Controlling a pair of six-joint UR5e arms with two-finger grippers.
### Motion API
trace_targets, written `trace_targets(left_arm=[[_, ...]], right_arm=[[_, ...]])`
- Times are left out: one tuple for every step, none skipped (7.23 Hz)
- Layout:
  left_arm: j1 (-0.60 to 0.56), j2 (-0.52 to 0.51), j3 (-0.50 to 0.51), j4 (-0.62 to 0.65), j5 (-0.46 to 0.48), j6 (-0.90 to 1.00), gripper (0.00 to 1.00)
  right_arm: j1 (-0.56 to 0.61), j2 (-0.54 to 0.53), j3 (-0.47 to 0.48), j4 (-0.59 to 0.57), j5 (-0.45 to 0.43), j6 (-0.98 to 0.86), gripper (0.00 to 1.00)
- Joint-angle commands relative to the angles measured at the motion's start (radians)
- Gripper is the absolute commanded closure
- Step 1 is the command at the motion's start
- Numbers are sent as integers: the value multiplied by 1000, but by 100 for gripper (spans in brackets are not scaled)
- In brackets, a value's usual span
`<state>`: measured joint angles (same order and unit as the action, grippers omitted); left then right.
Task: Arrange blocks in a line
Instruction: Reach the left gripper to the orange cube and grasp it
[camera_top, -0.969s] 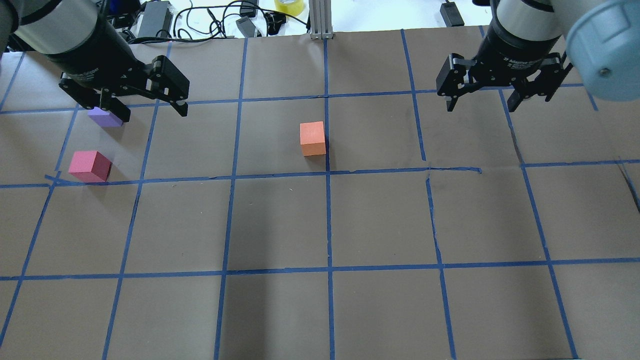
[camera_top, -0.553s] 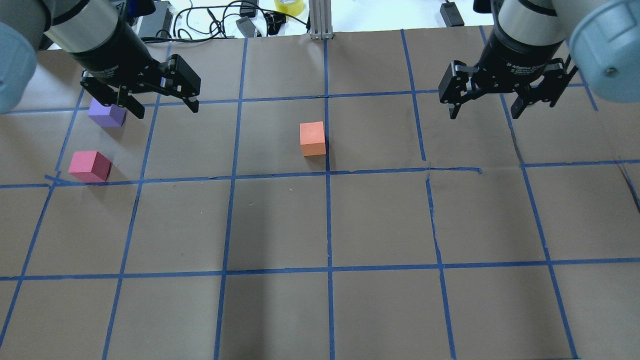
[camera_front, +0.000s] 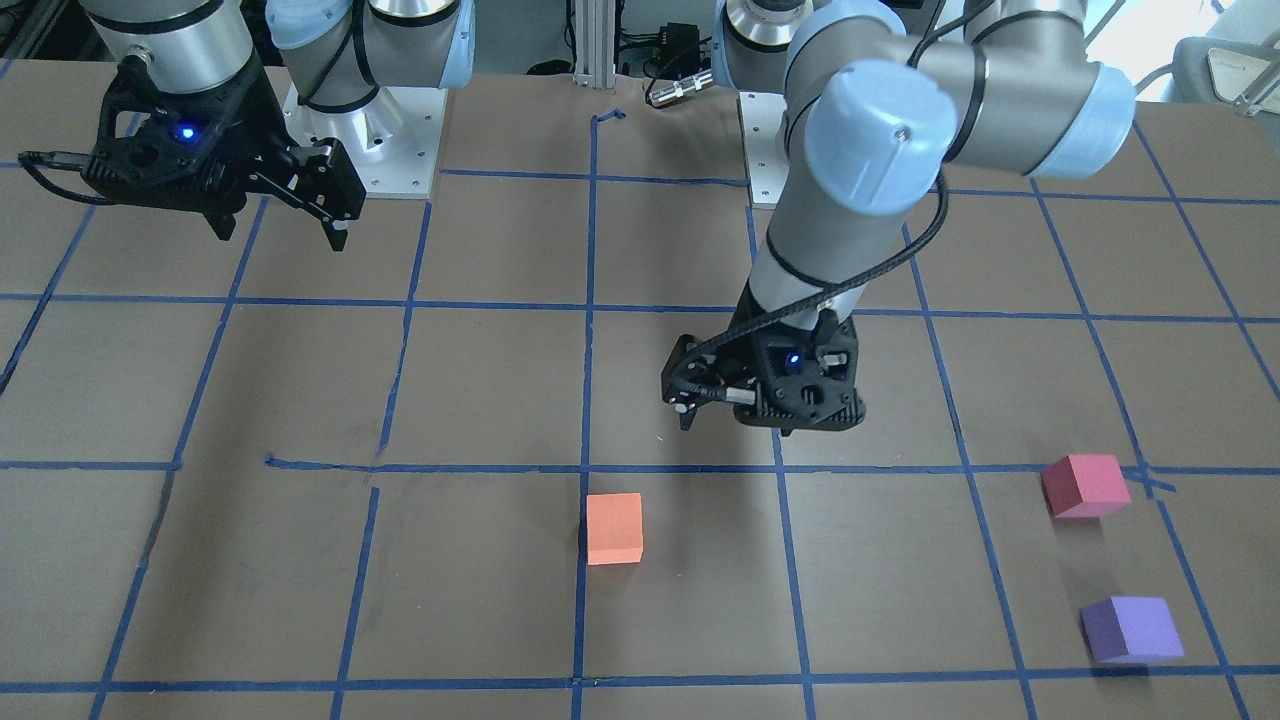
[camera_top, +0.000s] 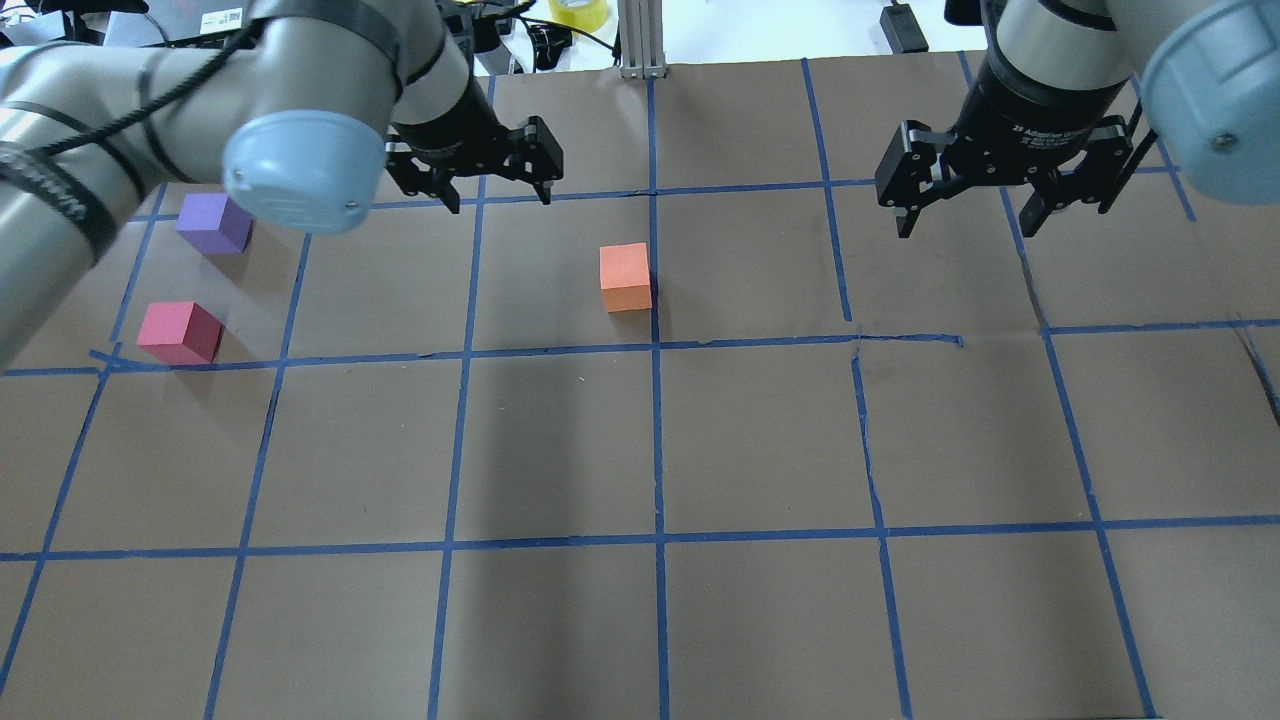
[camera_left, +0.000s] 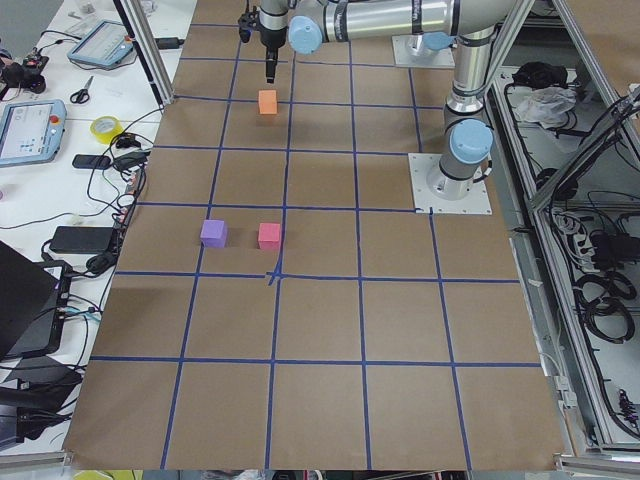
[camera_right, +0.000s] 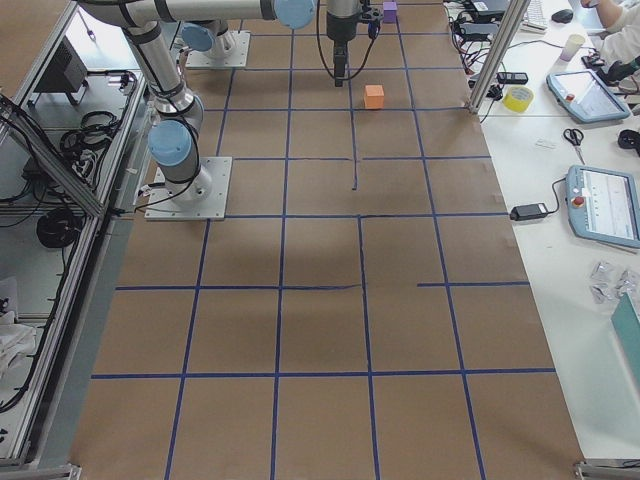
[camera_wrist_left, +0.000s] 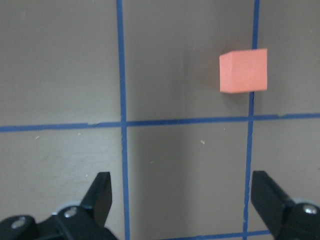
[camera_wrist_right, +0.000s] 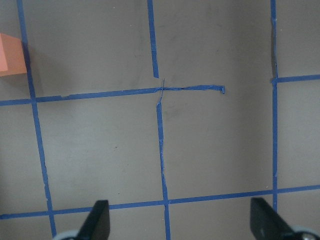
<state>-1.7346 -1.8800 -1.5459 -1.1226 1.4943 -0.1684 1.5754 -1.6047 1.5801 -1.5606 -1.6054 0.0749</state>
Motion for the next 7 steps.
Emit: trace_targets(left_arm=[[-69, -143, 39, 110, 7, -28, 0], [-97, -200, 74, 110, 39, -58, 0], [-117, -243, 104, 112, 41, -97, 0], [-123, -270, 109, 112, 46, -98, 0], [-125, -289, 110, 110, 44, -123, 0], [-126, -295, 110, 112, 44, -128, 0], [-129, -307, 106, 112, 38, -150, 0]], right_arm=[[0, 0, 0, 1, 4, -3, 0], [0, 0, 1, 2, 4, -51, 0], [0, 3, 3, 4, -1, -113, 0], [0, 3, 3, 5, 1, -101, 0], [0, 3, 3, 7, 2, -96, 0], [0, 3, 3, 5, 2, -81, 0], [-2, 8, 3, 7, 2, -57, 0]])
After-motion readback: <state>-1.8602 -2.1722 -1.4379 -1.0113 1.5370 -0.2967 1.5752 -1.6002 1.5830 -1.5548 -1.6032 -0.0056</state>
